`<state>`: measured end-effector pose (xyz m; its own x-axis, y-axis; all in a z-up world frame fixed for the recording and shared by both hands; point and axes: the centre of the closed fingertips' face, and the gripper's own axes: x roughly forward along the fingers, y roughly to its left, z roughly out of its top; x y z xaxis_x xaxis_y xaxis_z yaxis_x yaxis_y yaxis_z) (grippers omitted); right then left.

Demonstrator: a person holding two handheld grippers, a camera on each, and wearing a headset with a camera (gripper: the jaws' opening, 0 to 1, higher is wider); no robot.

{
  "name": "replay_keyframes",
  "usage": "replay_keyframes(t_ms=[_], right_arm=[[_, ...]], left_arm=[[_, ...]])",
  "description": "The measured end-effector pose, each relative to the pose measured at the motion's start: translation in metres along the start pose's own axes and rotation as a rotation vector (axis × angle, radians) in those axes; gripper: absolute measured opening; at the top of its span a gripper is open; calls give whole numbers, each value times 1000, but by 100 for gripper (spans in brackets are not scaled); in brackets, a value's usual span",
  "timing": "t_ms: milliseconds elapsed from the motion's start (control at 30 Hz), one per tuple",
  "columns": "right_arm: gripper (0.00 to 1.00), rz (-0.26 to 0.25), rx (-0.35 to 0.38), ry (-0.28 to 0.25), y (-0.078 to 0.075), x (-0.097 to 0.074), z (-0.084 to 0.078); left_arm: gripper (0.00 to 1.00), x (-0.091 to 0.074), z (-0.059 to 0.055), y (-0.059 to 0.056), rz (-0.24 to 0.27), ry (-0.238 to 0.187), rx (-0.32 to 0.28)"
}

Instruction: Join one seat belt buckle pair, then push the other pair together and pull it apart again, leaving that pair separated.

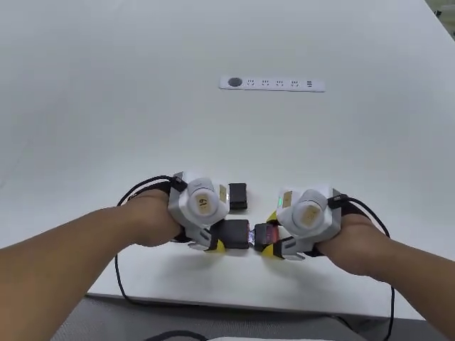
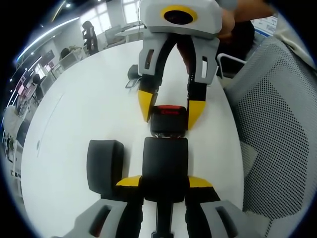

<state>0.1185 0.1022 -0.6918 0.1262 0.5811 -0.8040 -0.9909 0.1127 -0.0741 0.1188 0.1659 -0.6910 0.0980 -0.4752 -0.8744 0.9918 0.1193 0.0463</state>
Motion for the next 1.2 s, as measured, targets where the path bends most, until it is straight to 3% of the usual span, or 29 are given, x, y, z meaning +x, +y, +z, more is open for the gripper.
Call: replay_keyframes(t_ms=[600, 833, 1033, 1200], right_arm=[[35, -14, 18, 23, -1, 0, 2], [35, -11, 28, 9, -1, -3, 4], [34, -11, 50, -8, 0, -12, 4], [34, -20, 54, -16, -4, -24, 1]], left_arm=[[34, -1, 0, 1, 17, 28, -19], [35, -3, -1, 0, 31, 40, -20], [35, -20, 9, 2, 50, 7, -17], [36, -27, 10, 5, 53, -11, -26]])
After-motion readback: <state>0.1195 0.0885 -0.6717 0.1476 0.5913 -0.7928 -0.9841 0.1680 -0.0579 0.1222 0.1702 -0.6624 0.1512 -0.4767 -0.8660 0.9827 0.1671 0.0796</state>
